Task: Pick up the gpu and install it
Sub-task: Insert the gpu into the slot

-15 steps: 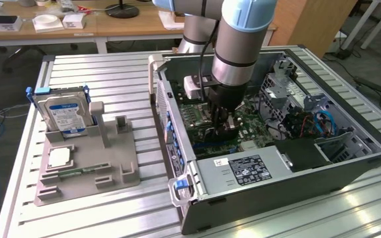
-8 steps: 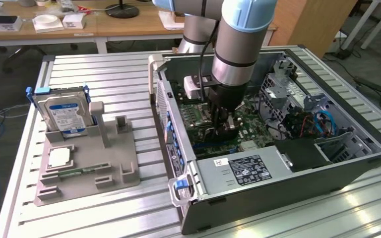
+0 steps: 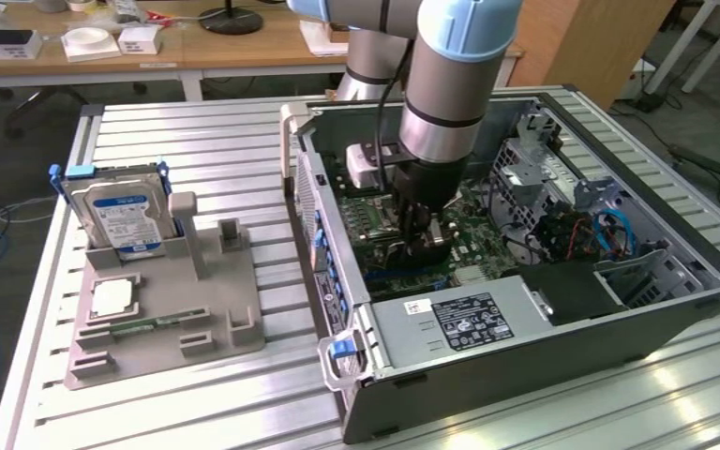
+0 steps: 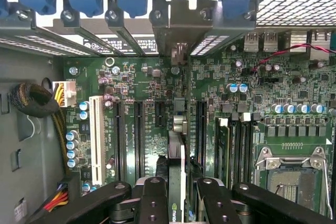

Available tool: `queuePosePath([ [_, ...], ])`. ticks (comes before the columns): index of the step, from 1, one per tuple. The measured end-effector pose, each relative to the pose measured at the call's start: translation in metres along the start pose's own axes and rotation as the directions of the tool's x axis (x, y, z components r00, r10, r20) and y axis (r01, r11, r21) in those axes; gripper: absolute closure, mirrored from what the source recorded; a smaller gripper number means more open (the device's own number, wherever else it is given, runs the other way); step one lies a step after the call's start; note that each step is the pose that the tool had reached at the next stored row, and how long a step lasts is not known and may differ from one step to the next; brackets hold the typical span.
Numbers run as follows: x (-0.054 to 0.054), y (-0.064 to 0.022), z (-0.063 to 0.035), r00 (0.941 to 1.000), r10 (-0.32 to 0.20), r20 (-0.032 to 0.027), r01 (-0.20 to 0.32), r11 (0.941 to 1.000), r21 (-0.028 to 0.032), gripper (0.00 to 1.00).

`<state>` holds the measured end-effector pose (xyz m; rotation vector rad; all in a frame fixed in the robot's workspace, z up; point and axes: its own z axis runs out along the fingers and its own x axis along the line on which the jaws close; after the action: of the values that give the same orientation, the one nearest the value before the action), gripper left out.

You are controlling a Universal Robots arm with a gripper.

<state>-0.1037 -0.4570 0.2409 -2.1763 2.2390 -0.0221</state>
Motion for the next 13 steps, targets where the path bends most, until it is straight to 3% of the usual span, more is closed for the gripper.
queuePosePath([
  [5,-0.0001,0.0007,0.0069,1.0,0.0,0.0006,0.0,1.0,-0.0006,0.74],
  [13,0.0,0.0008,0.0067,1.0,0.0,0.0002,0.0,1.0,-0.001,0.74],
])
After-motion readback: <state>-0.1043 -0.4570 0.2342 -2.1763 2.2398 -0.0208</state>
